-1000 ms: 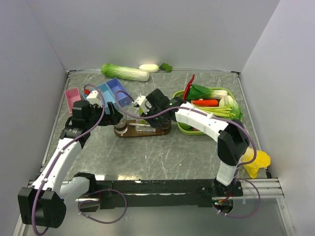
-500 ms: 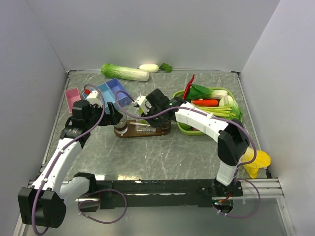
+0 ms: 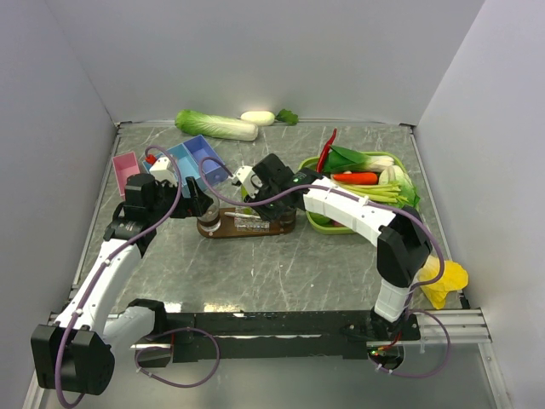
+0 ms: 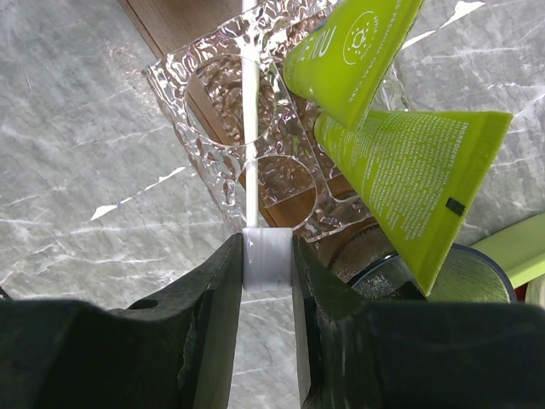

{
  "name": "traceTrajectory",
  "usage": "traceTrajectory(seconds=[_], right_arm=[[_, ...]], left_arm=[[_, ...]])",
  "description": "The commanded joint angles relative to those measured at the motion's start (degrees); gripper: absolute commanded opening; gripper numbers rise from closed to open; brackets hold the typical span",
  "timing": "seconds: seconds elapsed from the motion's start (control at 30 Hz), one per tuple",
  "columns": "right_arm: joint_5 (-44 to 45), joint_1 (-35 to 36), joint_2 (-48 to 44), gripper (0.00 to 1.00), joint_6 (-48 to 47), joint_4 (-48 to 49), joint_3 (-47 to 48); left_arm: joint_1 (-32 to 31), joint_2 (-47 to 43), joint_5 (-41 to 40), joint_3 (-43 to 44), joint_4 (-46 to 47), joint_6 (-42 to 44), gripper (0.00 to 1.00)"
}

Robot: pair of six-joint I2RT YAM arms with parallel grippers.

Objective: Prepare toiletry sets of a toothbrush and toothpaste on the tray
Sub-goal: Pick up the toothbrush from the toothpaste holder.

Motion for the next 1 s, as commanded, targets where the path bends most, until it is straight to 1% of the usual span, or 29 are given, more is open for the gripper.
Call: traceTrajectory(seconds=[0.0, 0.67, 0.97], right_arm=[[-0.22, 0.32, -3.27, 0.05, 0.1, -2.24, 1.63], [3.29, 1.37, -9.6, 0.01, 3.08, -6.36, -1.36], [5.05, 2.52, -14.96, 0.0, 5.45, -7.77, -4.7]], left_arm=[[0.28, -0.29, 1.06, 1.86, 2.31, 0.68, 0.97], [0.37, -1.08, 1.67, 1.6, 2.31, 0.42, 0.97], [0.37, -1.61, 2.11, 1.34, 2.4, 0.24, 0.97]])
